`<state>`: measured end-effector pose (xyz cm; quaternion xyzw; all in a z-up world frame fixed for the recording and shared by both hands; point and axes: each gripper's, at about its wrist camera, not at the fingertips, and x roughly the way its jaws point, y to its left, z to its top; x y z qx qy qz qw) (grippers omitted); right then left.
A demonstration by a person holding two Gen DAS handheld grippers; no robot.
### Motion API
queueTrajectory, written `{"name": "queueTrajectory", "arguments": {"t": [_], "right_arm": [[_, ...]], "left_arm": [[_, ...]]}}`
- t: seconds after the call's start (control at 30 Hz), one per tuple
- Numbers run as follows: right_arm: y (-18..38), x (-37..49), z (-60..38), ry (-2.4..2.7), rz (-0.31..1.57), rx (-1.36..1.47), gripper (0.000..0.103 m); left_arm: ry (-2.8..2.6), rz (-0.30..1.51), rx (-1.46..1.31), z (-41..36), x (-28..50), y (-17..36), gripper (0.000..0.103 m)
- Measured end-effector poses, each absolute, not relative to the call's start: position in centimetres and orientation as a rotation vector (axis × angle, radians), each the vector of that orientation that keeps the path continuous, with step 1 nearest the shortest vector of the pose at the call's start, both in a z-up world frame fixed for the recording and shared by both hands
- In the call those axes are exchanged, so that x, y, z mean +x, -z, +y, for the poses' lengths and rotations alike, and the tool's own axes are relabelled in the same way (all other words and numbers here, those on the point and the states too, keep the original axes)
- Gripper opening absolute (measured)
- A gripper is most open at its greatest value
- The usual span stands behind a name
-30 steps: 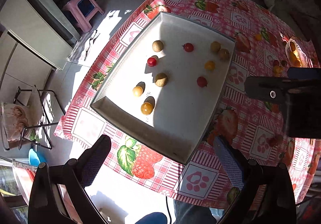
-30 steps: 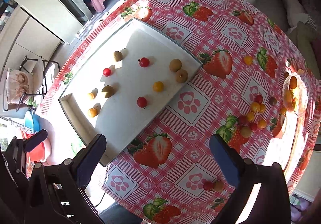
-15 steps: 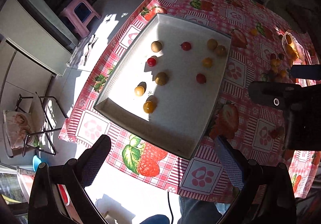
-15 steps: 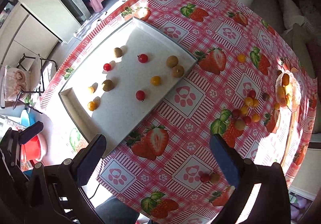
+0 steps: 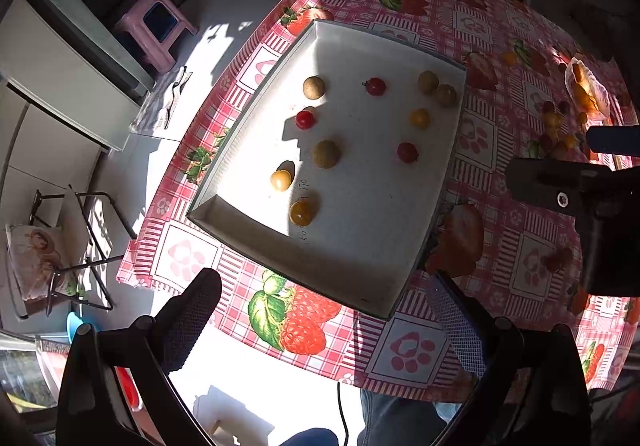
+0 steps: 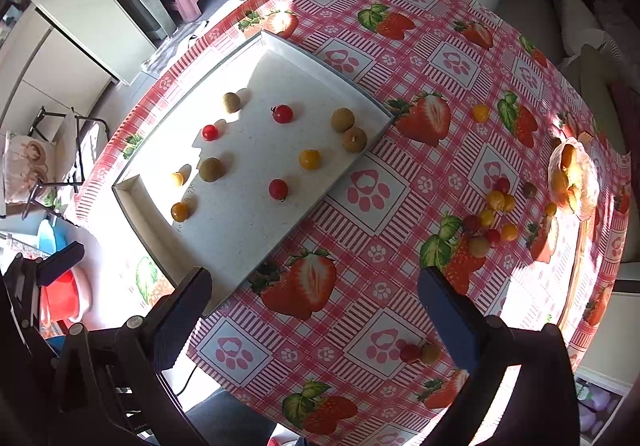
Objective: Organize fruits
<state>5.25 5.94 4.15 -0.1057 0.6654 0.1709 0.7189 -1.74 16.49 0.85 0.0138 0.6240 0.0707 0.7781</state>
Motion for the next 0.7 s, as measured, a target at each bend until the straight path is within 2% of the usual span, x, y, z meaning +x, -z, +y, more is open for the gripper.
{"name": "queueTrajectory", "arguments": {"t": [0.7], "right_arm": [[-3.39, 5.69, 5.82, -0.360, 1.488, -0.217, 0.103]], "left_arm": [[-0.136, 1.352, 0.042, 16.11, -0.95, -0.66, 0.103]]}}
